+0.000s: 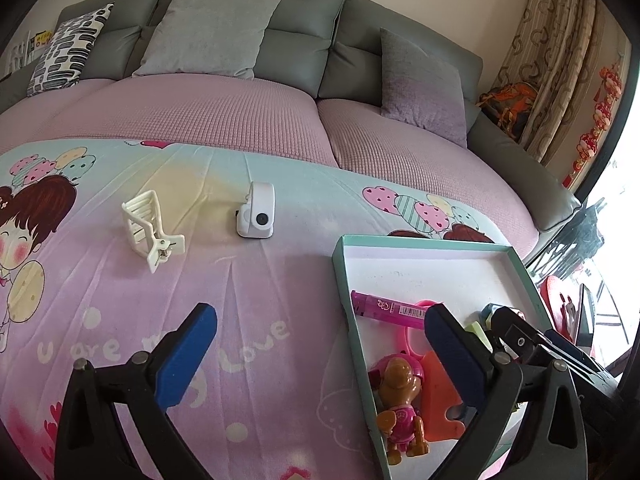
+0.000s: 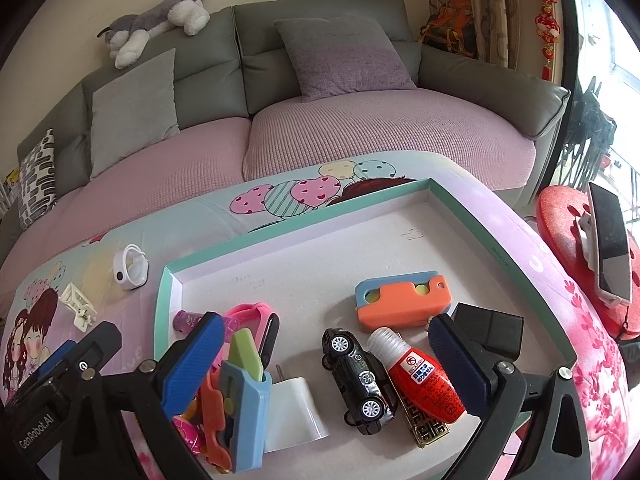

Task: Organize rigid objects
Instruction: 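Withdraw both tools from the tray toward the white clip and round white gadget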

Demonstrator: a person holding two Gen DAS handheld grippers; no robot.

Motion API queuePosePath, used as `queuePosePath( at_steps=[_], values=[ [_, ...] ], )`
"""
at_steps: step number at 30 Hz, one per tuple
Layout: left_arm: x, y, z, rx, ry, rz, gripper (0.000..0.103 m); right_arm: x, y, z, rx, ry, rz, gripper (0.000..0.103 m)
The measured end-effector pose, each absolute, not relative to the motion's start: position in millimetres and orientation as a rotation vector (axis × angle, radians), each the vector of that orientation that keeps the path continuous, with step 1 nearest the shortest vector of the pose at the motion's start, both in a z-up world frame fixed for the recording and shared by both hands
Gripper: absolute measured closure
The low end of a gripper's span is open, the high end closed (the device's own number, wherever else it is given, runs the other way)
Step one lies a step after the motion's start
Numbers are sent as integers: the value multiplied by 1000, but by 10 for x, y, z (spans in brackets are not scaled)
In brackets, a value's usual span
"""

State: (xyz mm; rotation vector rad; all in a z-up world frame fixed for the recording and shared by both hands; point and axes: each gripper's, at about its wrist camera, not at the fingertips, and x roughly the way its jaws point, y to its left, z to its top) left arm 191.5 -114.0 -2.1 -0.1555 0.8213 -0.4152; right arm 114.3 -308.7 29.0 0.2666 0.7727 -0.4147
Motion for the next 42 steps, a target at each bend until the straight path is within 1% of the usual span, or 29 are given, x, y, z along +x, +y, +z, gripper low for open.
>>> queuePosePath(
  at_steps=[12,20,25,30,39,42],
  values=[
    [2050,-834,-52,-225,828,-371,0,1188,-2887,350,236,751,-391,0],
    [2166,-541,-46,-249,801,-302,0,1326,-2704,419,306,737,-303,0],
    [2286,-204,-40,-265,773,-194,0,1572,-2503,497,313,730,-196,0],
    [2392,21,-142,-270,793,-126,0,1857,-2329,553,303,732,-102,0],
    [2522,-7,-257,-231,800,-126,0,2366,-2071,404,264,813,45,1],
    [2562,-82,-278,-203,801,-135,0,2497,-2029,349,250,844,61,6]
  ],
)
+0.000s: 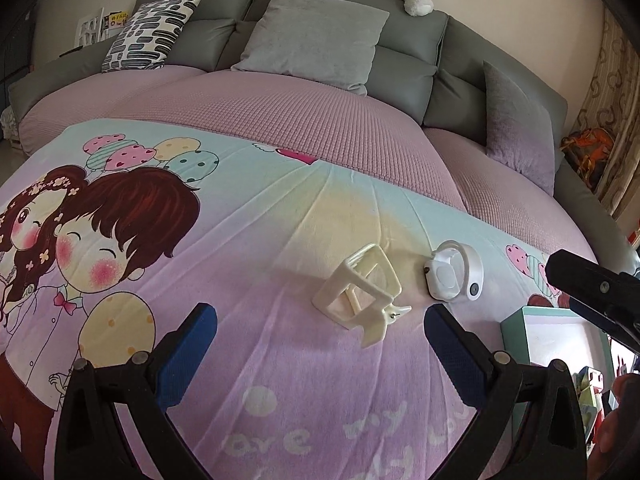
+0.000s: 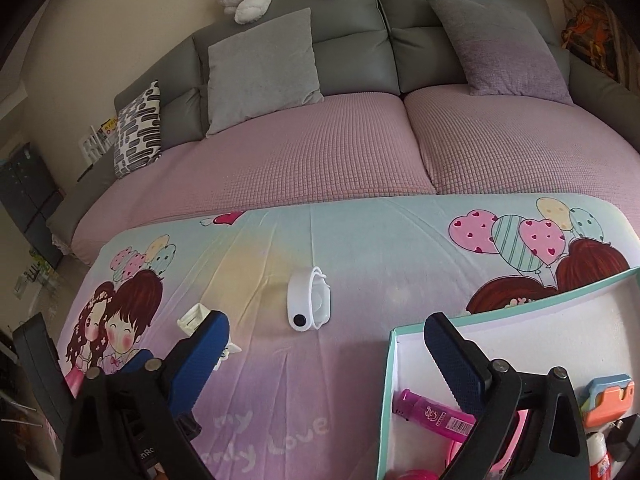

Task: Organize rigid objects
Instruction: 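Withdraw both tools from the tray toward the white clip and round white gadget, then grasp the white clip with the left tool while the right tool grasps the round white gadget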

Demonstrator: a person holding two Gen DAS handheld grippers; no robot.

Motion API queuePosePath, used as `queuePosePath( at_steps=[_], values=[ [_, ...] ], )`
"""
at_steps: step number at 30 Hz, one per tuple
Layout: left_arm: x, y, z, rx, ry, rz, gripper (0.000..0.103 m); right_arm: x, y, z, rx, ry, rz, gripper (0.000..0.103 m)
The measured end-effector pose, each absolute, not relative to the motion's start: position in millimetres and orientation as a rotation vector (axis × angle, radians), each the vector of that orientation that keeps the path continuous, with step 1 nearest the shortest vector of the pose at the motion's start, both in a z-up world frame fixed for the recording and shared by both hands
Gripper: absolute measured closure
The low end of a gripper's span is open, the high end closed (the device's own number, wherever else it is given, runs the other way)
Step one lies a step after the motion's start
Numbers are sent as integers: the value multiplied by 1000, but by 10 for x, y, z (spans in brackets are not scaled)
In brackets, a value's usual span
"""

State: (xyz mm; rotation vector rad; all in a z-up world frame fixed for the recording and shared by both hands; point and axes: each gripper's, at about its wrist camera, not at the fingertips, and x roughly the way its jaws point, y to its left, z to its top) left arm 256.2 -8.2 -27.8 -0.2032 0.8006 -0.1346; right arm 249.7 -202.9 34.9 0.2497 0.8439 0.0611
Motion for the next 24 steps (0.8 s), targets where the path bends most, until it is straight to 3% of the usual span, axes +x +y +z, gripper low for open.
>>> queuePosePath(
  at_steps=[6,10,17,20,22,24],
  values=[
    [2635,-110,-306,-196,797,-134,1,2740,-1935,235,214,905,103,15],
    [2673,-110,-313,-192,784,-125,2,2846,-1853,142,189,936,110,16],
    [2725,-126,-353,-183,781,-124,13,2975,-1759,4,143,971,103,24],
    [2732,-133,-349,-184,771,-124,15,2997,-1748,-26,135,978,100,35],
    [2745,-132,-362,-186,770,-124,15,3009,-1744,-41,141,979,96,35],
    [2751,-132,-372,-192,765,-132,15,3022,-1734,-56,153,981,99,47]
  ],
)
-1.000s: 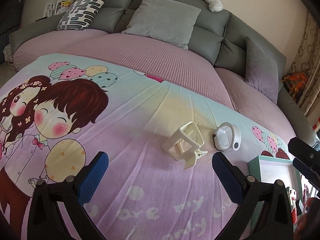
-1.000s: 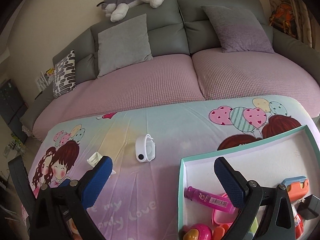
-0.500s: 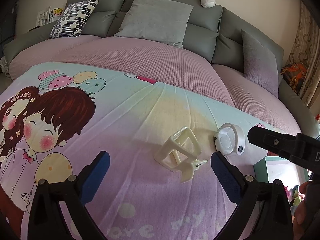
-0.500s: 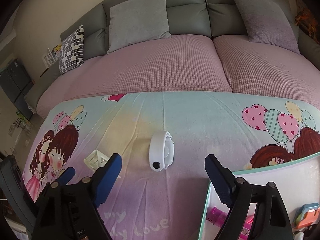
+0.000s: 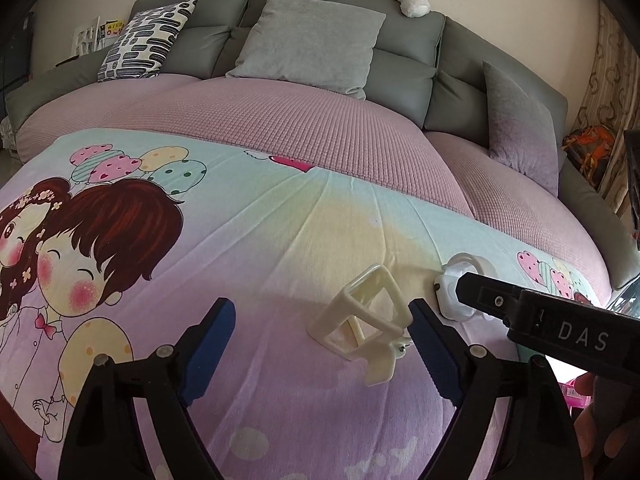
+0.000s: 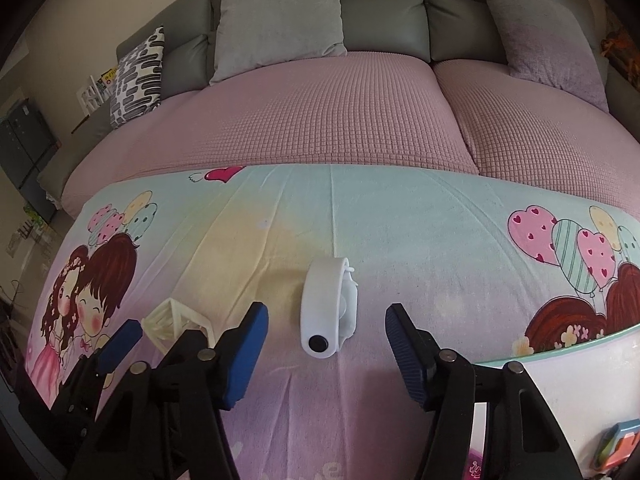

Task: Organize rigid objects
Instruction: 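Grasp the white clip with the left tool while the right tool grasps the round white gadget, then carry the white clip and round white gadget over the teal tray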

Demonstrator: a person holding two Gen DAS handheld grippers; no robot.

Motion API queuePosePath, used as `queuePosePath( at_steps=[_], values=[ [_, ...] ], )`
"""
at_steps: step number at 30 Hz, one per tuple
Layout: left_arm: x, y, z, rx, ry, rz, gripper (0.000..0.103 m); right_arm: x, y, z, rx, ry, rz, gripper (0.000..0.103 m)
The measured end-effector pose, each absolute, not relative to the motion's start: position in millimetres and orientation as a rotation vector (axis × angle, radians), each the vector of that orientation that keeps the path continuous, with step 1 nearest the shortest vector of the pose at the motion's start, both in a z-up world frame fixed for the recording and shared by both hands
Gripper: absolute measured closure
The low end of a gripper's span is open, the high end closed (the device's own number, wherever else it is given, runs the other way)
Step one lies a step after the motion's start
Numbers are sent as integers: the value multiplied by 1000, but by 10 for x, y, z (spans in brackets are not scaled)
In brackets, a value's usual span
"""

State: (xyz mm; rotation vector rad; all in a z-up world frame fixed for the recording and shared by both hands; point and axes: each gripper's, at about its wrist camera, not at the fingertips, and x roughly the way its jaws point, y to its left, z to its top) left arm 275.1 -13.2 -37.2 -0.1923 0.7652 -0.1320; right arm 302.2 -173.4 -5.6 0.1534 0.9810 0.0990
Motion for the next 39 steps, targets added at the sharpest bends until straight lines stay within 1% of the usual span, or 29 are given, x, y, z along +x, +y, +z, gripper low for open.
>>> queuePosePath(
  at_steps=[1,3,4,5,6,7,8,9,10,16,22,31,39],
  values=[
    [2755,-136,-375,-192,767,-133,16,3032,-1726,-62,153,983,94,50],
    [2753,-147,-372,-188,767,-137,22,3047,-1714,-81,156,988,90,58],
    [2753,-149,-371,-189,766,-143,29,3051,-1704,-88,158,991,93,60],
    [2754,-155,-370,-189,766,-149,34,3053,-1696,-91,156,993,94,65],
    [2754,-166,-368,-186,765,-155,36,3052,-1682,-91,150,994,93,73],
    [2749,-177,-363,-185,763,-165,42,3048,-1669,-88,143,992,89,77],
    [2742,-186,-356,-187,759,-180,57,3043,-1665,-83,139,991,88,83],
    [2736,-193,-347,-187,755,-188,64,3039,-1662,-82,140,993,90,83],
    [2730,-198,-339,-181,752,-185,67,3035,-1662,-78,143,994,93,83],
    [2695,-154,-315,-191,751,-196,68,2942,-1681,16,143,972,97,83],
    [2581,-76,-153,-178,721,-187,68,2697,-1769,246,148,903,78,83],
    [2279,-74,165,-127,656,-189,68,2152,-1970,605,161,776,8,83],
    [2025,-264,395,-97,606,-269,68,1529,-2380,708,256,692,-149,83]
  ],
)
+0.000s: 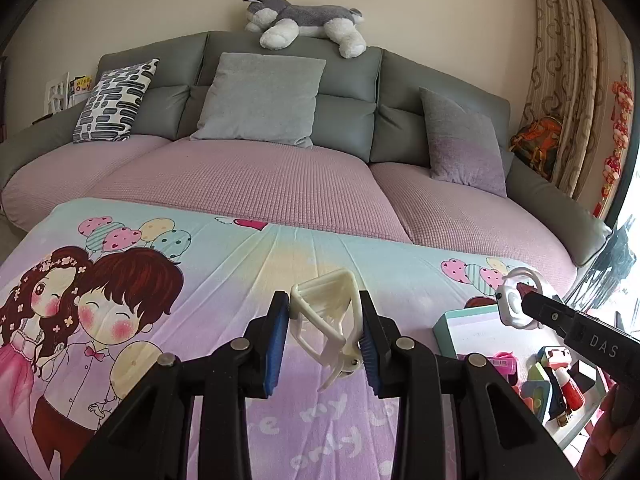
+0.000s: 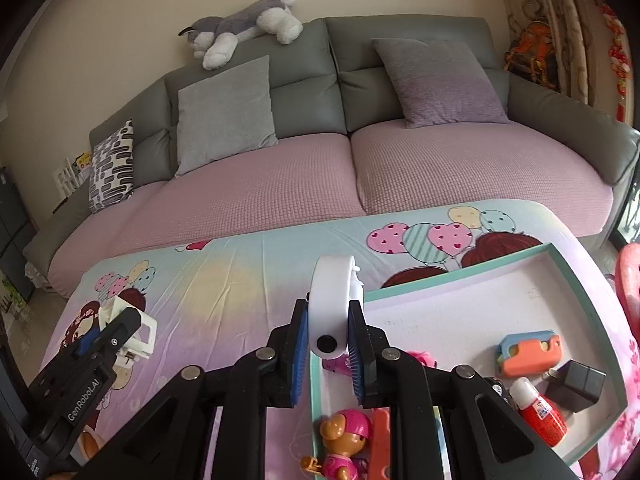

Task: Organize rigid objects
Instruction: 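Carry the white clip and round white gadget over the teal tray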

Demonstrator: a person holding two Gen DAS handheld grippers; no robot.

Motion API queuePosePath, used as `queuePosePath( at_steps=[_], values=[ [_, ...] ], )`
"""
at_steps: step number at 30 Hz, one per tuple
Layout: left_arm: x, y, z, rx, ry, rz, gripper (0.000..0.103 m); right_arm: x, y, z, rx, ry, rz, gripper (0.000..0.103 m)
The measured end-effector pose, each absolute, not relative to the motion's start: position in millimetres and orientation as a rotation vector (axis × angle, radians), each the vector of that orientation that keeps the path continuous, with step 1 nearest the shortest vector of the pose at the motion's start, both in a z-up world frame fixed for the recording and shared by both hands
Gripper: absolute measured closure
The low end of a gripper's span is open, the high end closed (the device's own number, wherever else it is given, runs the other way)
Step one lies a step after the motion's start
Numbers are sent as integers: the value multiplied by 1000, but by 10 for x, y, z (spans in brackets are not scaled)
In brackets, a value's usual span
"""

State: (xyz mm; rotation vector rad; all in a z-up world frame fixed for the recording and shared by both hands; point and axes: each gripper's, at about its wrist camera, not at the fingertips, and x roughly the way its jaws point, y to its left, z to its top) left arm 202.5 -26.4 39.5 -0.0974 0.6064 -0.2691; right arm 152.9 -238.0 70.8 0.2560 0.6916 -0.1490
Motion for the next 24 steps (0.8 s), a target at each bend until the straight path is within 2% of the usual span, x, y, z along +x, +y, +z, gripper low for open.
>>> queuePosePath(
  at_steps=[12,24],
  values=[
    [1811,-941,499,-9,590,-445,68,841,-3211,657,395,639,-429,83],
    [1613,-1563,495,68,597,-550,68,662,-3655,645,449,583,-496,83]
  ],
)
